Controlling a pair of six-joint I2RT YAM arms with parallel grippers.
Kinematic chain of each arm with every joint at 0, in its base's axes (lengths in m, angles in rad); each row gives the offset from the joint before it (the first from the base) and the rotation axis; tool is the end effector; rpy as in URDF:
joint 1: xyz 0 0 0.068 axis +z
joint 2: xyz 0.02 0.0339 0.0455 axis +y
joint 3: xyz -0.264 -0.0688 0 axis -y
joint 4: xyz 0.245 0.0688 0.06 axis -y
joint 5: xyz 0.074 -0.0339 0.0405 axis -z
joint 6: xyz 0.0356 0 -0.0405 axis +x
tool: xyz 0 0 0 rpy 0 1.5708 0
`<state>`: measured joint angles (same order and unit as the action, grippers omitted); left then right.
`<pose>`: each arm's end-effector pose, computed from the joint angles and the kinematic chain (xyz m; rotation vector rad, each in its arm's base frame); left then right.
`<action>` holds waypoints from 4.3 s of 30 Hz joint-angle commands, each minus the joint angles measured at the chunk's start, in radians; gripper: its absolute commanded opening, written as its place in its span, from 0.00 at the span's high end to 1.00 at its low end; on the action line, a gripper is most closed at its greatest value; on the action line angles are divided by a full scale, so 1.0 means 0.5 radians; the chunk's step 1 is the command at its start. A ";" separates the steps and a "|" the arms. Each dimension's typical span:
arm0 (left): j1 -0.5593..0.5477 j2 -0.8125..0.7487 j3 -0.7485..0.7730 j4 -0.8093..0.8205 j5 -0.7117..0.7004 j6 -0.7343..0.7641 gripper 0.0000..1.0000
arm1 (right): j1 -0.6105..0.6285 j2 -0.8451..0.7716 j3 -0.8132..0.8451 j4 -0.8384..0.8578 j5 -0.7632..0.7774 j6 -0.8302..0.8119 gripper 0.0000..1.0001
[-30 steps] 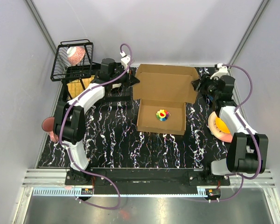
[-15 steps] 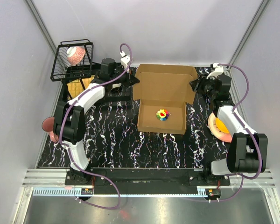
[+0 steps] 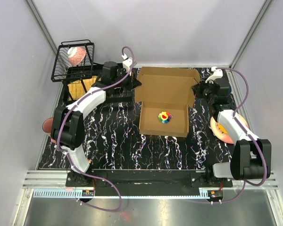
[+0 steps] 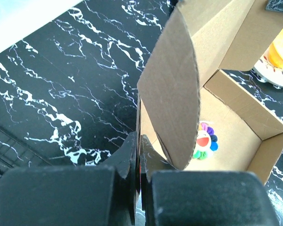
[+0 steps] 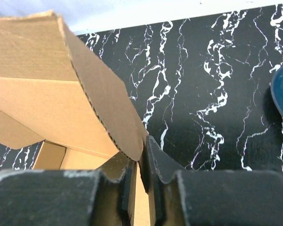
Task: Fold the paper box
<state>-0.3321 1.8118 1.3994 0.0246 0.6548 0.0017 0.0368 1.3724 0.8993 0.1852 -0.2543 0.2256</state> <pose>0.3958 -0.1594 0.2880 0.7510 1.8208 -0.8554 0.3168 0.0206 0.2833 -0.0015 1.8700 0.4178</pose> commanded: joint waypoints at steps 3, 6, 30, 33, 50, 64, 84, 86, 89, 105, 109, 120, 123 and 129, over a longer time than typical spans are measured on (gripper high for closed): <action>-0.100 -0.212 -0.154 0.049 -0.217 -0.052 1.00 | 0.104 -0.226 -0.087 -0.021 0.232 0.085 0.87; -0.173 -0.261 -0.228 0.058 -0.392 -0.098 1.00 | 0.153 -0.296 -0.117 -0.054 0.321 0.098 0.90; -0.403 -0.681 -0.930 0.552 -1.275 -0.958 1.00 | 0.365 -0.557 -0.289 -0.251 0.600 0.438 1.00; -0.480 -0.697 -0.967 0.577 -1.379 -1.000 1.00 | 0.399 -0.539 -0.311 -0.257 0.643 0.518 1.00; -0.683 -0.856 -1.308 0.794 -1.696 -1.123 1.00 | 0.583 -0.692 -0.596 -0.288 0.886 0.760 1.00; -0.876 -0.942 -1.596 0.945 -1.816 -1.230 1.00 | 0.718 -0.950 -0.967 -0.312 0.975 0.969 1.00; -1.078 -1.154 -1.906 1.052 -1.896 -1.657 1.00 | 0.807 -1.158 -1.228 -0.349 1.024 1.209 1.00; -1.085 -1.157 -1.876 1.031 -1.902 -1.657 1.00 | 0.813 -1.177 -1.234 -0.355 1.033 1.196 1.00; -1.106 -1.136 -1.878 1.034 -1.920 -1.669 1.00 | 0.819 -1.208 -1.286 -0.355 1.042 1.208 0.99; -1.124 -1.166 -1.851 1.074 -1.825 -2.102 1.00 | 0.865 -1.232 -1.372 -0.355 1.024 1.282 0.99; -1.128 -1.172 -1.817 1.065 -1.788 -2.185 1.00 | 0.874 -1.238 -1.375 -0.355 1.033 1.282 0.99; -1.128 -1.062 -1.704 0.960 -1.822 -2.080 1.00 | 0.914 -1.272 -1.342 -0.438 1.030 1.334 1.00; -1.128 -0.992 -1.713 0.982 -1.843 -2.065 1.00 | 0.936 -1.278 -1.302 -0.478 1.042 1.331 1.00; -1.131 -0.945 -1.652 0.899 -1.938 -1.912 1.00 | 0.969 -1.294 -1.256 -0.542 1.076 1.380 1.00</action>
<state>-0.8406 1.2919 0.5587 0.6086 -0.4751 -0.9588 0.4606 0.6937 0.3103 0.2489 0.4198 0.8619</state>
